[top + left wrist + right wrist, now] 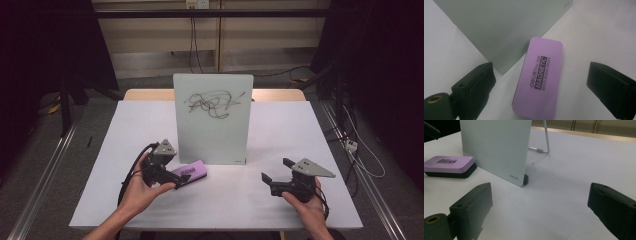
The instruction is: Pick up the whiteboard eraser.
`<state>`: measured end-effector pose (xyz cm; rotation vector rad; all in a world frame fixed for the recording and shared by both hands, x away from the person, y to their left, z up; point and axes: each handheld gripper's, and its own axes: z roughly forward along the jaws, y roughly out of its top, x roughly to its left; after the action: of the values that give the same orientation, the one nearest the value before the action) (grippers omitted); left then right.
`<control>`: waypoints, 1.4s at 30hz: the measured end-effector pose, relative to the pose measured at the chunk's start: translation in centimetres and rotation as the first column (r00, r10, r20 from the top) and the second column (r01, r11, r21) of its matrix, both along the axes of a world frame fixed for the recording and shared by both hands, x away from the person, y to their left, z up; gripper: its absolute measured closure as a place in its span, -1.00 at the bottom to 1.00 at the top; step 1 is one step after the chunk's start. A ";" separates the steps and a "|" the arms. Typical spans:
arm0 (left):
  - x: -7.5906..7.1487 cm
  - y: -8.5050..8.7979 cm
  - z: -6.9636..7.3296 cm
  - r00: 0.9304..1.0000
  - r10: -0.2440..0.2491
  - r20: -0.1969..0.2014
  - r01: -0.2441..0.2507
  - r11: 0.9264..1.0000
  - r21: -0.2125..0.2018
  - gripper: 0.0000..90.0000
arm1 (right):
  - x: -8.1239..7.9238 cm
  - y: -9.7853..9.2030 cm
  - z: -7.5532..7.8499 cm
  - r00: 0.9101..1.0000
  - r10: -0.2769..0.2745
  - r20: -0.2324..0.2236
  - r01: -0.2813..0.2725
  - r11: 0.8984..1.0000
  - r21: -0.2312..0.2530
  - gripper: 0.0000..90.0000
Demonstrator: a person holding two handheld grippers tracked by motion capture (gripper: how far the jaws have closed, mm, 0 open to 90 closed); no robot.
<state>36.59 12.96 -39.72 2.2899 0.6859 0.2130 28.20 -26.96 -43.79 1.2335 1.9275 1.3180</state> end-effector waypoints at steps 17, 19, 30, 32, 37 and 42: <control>2.1 -3.1 0.0 0.999 -0.035 -0.042 0.038 0.996 0.083 -0.71 | 0.0 0.0 0.0 1.000 0.007 -0.001 -0.007 1.000 0.000 -0.88; 2.2 -3.3 -0.3 0.998 -0.040 -0.043 0.043 0.995 0.093 -0.69 | 0.0 0.0 0.0 1.000 0.005 -0.001 -0.005 1.000 0.000 -0.88; 1.7 -3.9 -2.0 0.996 -0.043 -0.078 0.057 0.983 0.175 -0.45 | 0.0 0.1 0.0 1.000 0.017 0.001 -0.017 1.000 -0.007 -0.87; 1.8 -3.9 -2.1 0.997 -0.035 -0.067 0.047 0.982 0.182 -0.39 | 0.0 0.1 0.0 1.000 0.020 0.002 -0.020 1.000 -0.010 -0.87; 2.0 -3.6 -2.3 0.994 -0.050 -0.092 0.067 0.981 0.184 -0.35 | 0.0 0.2 0.0 1.000 0.026 0.001 -0.026 1.000 -0.010 -0.87; 2.1 -3.3 -2.7 0.991 -0.043 -0.124 0.063 0.983 0.171 -0.34 | -0.1 0.2 0.0 1.000 0.028 -0.001 -0.028 1.000 -0.011 -0.87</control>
<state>38.70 9.67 -42.40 2.5016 0.6889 0.1151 28.14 -26.77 -43.80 1.2065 1.9566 1.3190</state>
